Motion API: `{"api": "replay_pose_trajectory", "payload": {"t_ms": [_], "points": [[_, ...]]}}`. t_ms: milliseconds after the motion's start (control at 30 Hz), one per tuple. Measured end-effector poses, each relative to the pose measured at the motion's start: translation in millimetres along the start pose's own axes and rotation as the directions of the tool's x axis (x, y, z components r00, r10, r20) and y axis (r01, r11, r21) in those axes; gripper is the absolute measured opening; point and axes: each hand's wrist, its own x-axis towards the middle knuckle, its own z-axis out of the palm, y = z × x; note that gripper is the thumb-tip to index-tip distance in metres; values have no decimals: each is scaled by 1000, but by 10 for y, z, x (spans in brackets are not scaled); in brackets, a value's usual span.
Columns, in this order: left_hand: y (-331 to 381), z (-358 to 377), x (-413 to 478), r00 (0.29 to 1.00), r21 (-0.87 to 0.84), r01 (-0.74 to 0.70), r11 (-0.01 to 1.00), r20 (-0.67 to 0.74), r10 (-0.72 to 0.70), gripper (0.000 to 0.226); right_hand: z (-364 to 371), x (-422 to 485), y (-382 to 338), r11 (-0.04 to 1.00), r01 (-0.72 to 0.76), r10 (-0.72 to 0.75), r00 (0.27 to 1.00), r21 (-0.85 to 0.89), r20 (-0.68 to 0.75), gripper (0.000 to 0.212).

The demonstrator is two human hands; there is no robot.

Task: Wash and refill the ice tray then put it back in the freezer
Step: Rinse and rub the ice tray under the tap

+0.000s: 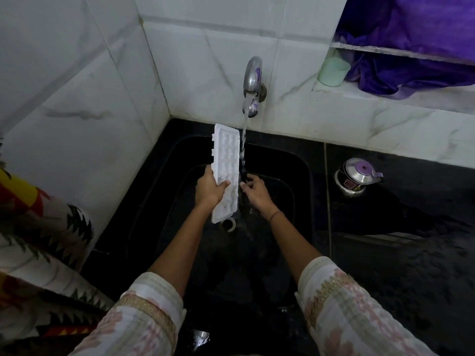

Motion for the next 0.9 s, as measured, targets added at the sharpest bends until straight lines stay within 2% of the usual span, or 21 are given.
{"api": "replay_pose_trajectory", "payload": {"t_ms": [100,233,333,433,567,700,900], "points": [[3,20,-25,998,154,-43,987,-28,48,51,-56,46,-112,971,75,-94,993,-228,-72,46],[24,17,-11,997,188,-44,981,-51,54,50,-116,79,-273,896,169,-234,966,-410,-114,41],[12,19,-4,999,101,5,995,-55,1,45,-117,100,-352,883,229,-292,951,-410,-99,40],[-1,35,-9,998,27,49,998,-49,-47,47,-114,112,-400,903,253,-298,951,-346,-82,34],[-5,33,-4,995,-133,95,986,-13,-98,45,-99,142,-427,900,260,-297,953,-350,-55,34],[-1,18,2,992,-344,124,931,34,-119,41,-114,150,-462,882,266,-304,952,-389,-36,37],[-2,46,5,978,-486,206,849,112,-174,44,-180,175,-473,807,266,-322,946,-528,-16,41]]}}
